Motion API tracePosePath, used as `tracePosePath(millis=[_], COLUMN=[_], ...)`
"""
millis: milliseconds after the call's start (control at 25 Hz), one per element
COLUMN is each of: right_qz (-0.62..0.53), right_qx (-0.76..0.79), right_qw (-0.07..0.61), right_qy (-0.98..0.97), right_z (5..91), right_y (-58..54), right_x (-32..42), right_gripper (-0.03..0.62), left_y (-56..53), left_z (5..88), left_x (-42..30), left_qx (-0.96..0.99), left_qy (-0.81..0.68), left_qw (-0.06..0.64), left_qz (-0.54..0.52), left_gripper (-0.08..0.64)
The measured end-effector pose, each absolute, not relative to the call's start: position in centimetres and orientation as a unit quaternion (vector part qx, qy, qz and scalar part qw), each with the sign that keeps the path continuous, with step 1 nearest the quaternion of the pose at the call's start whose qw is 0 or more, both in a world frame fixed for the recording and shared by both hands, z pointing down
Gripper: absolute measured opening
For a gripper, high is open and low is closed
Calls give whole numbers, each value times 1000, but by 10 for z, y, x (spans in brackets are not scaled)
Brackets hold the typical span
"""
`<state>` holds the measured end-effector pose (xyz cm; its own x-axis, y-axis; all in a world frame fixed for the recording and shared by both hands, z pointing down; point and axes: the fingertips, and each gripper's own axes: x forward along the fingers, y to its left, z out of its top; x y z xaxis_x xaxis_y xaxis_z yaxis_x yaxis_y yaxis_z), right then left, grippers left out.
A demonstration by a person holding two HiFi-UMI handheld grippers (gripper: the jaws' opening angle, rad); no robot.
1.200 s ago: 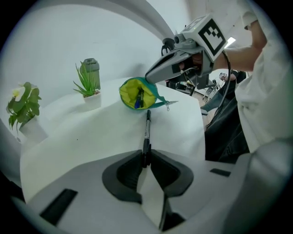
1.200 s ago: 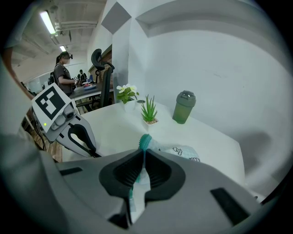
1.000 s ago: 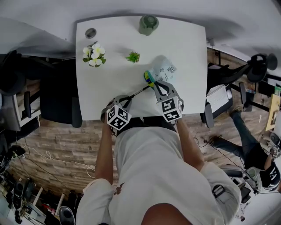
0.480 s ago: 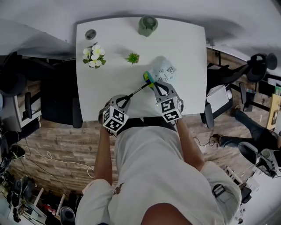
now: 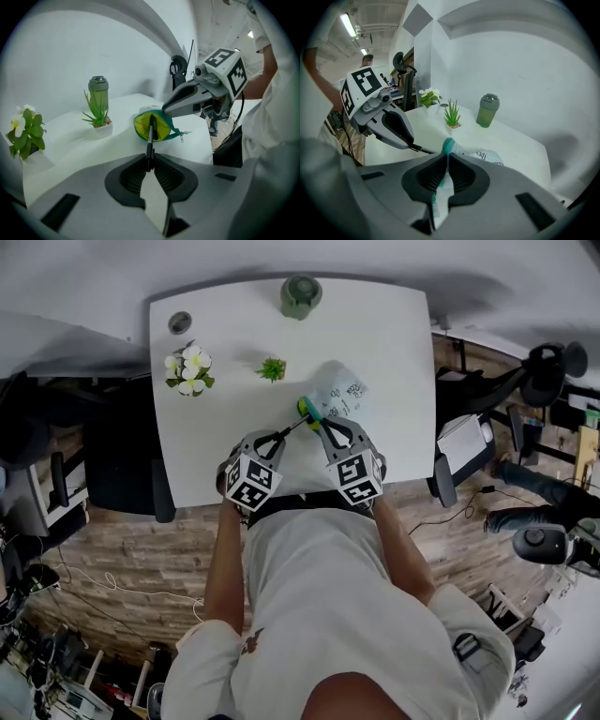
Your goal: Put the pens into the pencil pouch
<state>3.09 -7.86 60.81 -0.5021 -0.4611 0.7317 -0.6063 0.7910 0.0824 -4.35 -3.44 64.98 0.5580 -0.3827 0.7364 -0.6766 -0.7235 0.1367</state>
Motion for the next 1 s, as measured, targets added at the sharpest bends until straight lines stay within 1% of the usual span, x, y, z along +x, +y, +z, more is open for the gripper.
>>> tracePosePath(millis=[1000], right_qz=[111], right_qx=[323], right_qw=[376], right_qy=[-861], right_z=[612], right_y=[-81], right_x=[30], right_gripper=[21], left_y=[-96], left_z=[667], left_x=[28], left_qx=[887], left_qy=[-267], left_qw=[210], left_qz=[314], left_gripper=[52])
